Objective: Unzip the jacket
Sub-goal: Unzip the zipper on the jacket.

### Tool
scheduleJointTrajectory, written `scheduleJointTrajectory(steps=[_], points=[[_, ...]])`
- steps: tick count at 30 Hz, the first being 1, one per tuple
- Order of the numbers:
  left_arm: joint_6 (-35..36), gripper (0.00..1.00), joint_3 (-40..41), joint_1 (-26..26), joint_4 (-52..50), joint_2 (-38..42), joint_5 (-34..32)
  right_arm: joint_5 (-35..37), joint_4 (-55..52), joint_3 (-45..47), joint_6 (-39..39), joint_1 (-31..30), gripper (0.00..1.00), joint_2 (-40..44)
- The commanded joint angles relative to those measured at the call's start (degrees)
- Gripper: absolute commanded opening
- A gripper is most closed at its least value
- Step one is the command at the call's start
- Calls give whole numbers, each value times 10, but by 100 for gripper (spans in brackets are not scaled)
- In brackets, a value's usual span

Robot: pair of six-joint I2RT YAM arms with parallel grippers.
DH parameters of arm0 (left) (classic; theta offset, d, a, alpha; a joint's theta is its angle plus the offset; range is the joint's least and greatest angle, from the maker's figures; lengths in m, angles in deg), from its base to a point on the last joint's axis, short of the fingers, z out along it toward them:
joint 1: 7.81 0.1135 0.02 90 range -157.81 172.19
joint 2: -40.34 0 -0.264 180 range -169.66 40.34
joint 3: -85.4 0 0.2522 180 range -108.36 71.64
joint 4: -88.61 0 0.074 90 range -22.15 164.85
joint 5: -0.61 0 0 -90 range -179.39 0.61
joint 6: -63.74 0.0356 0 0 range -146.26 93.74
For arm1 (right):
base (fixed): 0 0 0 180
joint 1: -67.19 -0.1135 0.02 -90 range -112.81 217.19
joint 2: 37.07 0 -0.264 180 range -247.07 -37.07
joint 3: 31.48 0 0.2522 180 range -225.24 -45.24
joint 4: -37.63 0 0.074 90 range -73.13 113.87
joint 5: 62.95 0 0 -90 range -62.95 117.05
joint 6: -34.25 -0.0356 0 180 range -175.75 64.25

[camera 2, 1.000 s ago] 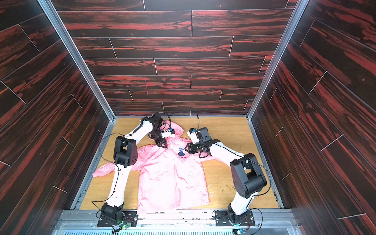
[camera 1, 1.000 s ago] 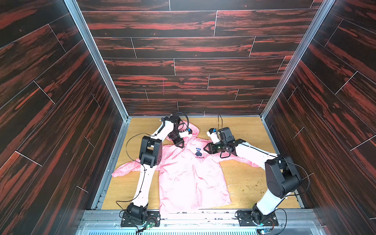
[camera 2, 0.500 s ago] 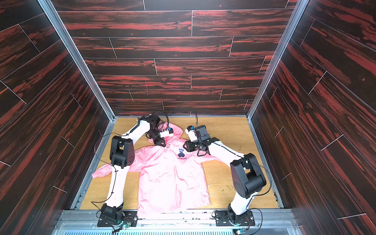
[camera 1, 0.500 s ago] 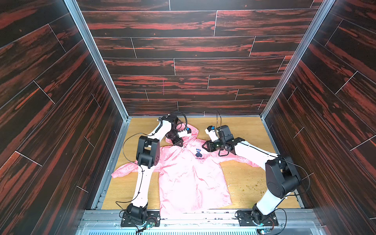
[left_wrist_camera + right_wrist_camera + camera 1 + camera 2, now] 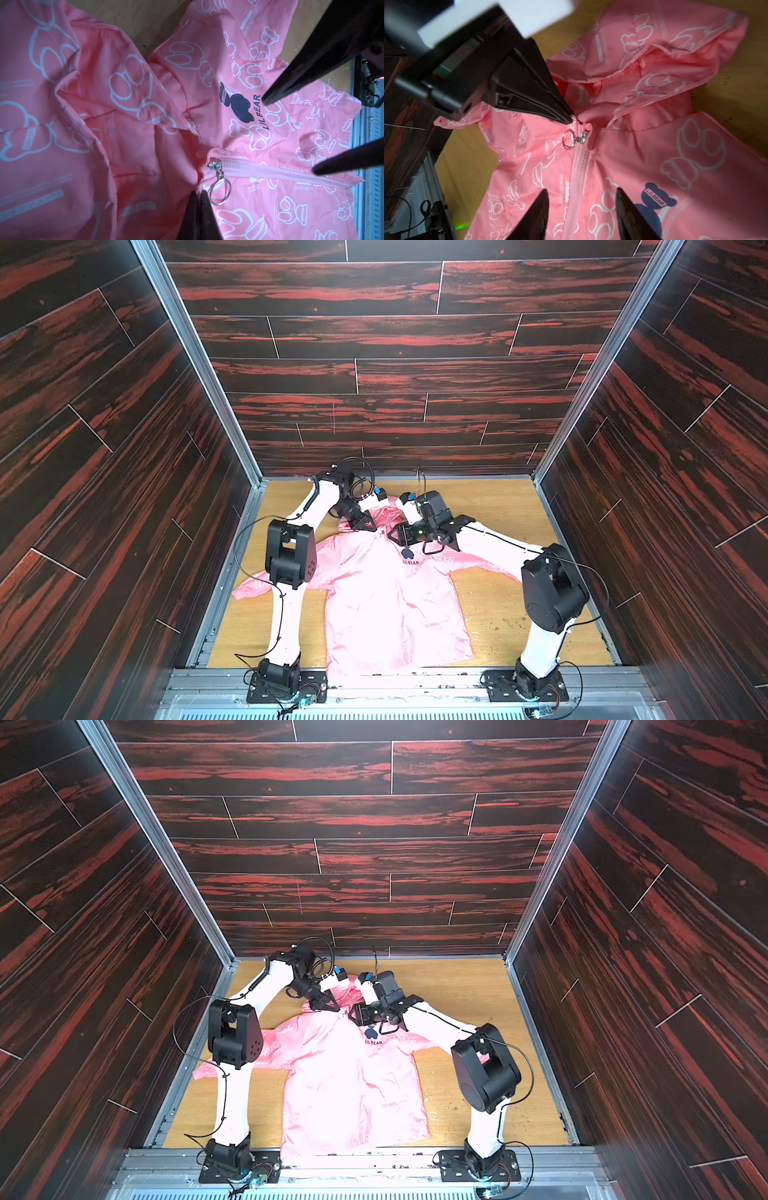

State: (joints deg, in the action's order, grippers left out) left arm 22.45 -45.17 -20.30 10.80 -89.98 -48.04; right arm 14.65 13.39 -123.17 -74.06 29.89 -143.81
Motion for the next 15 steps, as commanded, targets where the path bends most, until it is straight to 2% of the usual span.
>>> scheduleJointTrajectory(steps=[1, 11, 15], points=[[17, 0, 14, 6, -15, 34, 48, -13, 2, -20, -48, -1, 53, -27], [22, 0, 17, 14, -34, 35, 83, -10, -36, -74, -104, -8, 52, -82], [23, 0, 17, 14, -34, 33, 90, -4, -38, -75, -111, -16, 48, -76]])
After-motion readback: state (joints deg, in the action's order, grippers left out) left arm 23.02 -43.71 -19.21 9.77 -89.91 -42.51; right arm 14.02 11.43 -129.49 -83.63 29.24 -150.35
